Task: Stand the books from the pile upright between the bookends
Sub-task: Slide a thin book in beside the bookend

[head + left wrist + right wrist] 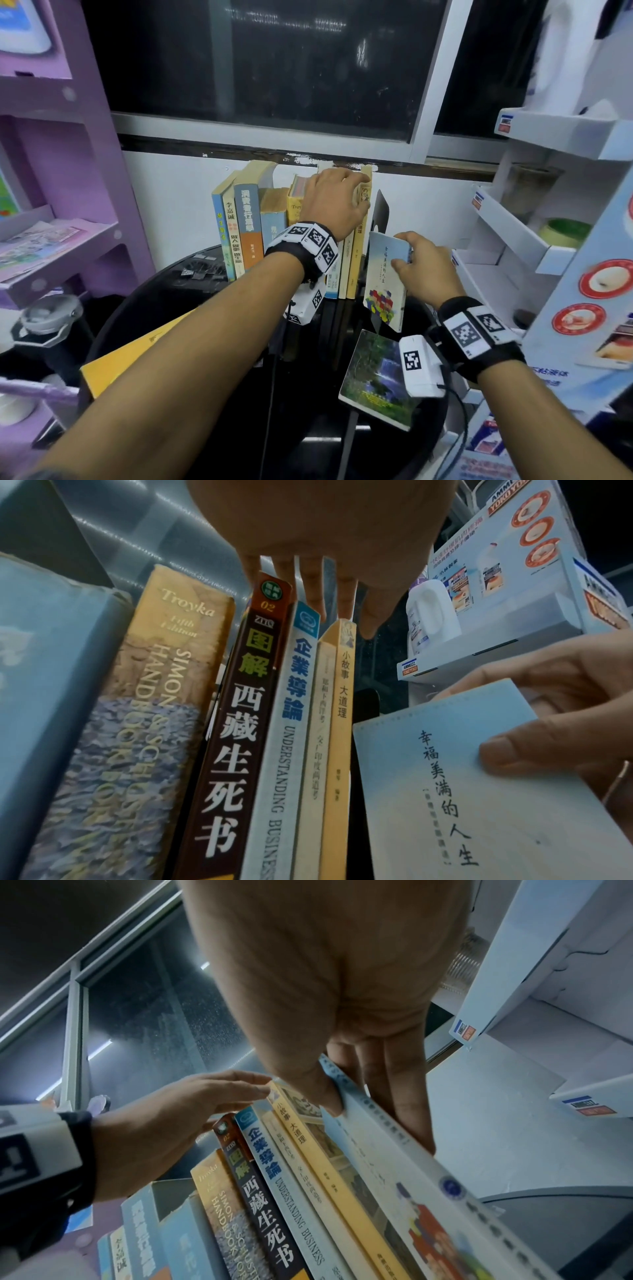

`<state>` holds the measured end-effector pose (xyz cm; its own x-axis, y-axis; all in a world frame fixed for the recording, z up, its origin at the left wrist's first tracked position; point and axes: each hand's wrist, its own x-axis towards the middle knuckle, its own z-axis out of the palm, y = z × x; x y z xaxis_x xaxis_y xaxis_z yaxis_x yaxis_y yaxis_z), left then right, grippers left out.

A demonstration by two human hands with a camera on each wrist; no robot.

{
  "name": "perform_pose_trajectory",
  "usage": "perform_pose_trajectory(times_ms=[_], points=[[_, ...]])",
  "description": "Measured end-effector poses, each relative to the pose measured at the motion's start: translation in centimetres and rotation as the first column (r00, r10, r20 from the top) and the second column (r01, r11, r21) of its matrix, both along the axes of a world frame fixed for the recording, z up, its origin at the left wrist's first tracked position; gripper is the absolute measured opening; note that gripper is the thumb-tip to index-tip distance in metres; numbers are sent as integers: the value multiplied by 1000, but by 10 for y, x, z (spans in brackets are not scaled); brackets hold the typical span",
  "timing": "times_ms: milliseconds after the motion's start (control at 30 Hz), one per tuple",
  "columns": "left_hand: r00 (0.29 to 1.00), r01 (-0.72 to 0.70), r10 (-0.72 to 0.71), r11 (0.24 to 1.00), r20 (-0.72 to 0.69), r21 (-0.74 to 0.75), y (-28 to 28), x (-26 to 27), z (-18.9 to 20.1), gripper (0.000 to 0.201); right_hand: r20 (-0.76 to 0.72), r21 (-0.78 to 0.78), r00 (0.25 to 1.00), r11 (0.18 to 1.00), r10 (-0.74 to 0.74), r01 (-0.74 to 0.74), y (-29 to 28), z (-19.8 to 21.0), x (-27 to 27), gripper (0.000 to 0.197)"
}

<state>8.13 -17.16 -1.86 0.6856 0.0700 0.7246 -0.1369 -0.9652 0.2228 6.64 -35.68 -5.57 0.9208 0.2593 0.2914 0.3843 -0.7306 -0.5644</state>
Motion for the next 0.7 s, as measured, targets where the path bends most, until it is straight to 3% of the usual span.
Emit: perform_pose_trajectory(times_ms=[233,700], points=[[994,16,-2,992,-109,128,5,14,8,52,-15,23,1000,1000,-18,18,16,-8,14,35],[990,63,-53,995,-132,79,14,24,7,49,-24,135,997,989,69,-65,42,-24,32,48]])
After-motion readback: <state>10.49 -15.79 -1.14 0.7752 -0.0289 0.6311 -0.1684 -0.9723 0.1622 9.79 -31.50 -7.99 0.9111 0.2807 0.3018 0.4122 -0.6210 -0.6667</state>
